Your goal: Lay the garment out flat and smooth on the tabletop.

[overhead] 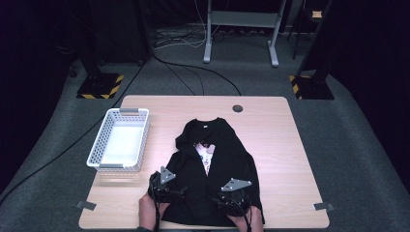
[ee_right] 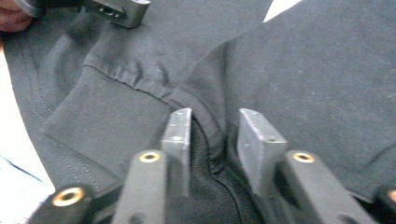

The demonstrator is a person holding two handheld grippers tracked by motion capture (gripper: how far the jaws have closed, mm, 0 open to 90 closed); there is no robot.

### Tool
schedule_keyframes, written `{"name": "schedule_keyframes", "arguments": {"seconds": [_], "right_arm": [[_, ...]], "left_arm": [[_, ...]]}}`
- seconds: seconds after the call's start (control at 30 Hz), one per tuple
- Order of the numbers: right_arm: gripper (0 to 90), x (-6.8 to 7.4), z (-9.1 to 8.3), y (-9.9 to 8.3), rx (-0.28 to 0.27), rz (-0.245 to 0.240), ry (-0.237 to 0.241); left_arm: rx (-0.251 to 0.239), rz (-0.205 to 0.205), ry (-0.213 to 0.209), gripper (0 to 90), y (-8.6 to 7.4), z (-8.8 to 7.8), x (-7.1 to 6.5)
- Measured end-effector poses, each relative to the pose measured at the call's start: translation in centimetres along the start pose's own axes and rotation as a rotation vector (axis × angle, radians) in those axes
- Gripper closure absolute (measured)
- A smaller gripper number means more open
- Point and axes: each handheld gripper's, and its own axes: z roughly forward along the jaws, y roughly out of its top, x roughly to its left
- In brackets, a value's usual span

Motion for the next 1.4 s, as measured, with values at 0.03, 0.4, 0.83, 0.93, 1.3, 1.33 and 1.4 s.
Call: {"name": "schedule_keyframes", "arguments": {"seconds": [0.03, 0.4, 0.83, 0.93, 1.3, 1.33, 1.4], "right_arm": [[71.2, -0.1, 0.0, 0.0, 0.001, 0.0, 0.0], [78.7, -0.2, -1.0, -0.1, -0.058, -0.031, -0.042], [79.6, -2.4, -3.5, 0.2, -0.145, 0.004, -0.104], [79.6, -3.2, -4.2, 0.2, -0.16, 0.019, -0.12], [79.7, -4.8, -5.9, 0.0, -0.198, 0.052, -0.163], [79.7, -4.9, -6.0, 0.0, -0.201, 0.054, -0.168], [79.7, -5.2, -6.3, -0.1, -0.205, 0.059, -0.175]], "left_arm": [[0.002, 0.002, 0.0, 9.0, 0.0, 0.0, 0.0], [0.002, -0.002, 0.004, 9.4, 0.0, 0.0, 0.1], [0.001, -0.005, 0.006, 9.6, 0.0, 0.0, 0.1], [0.002, -0.004, 0.006, 9.6, 0.0, 0.0, 0.1], [0.0, -0.008, 0.007, 9.9, 0.0, 0.0, 0.1], [0.0, -0.008, 0.007, 9.9, 0.0, 0.0, 0.0], [0.0, -0.008, 0.007, 9.9, 0.0, 0.0, 0.0]]}}
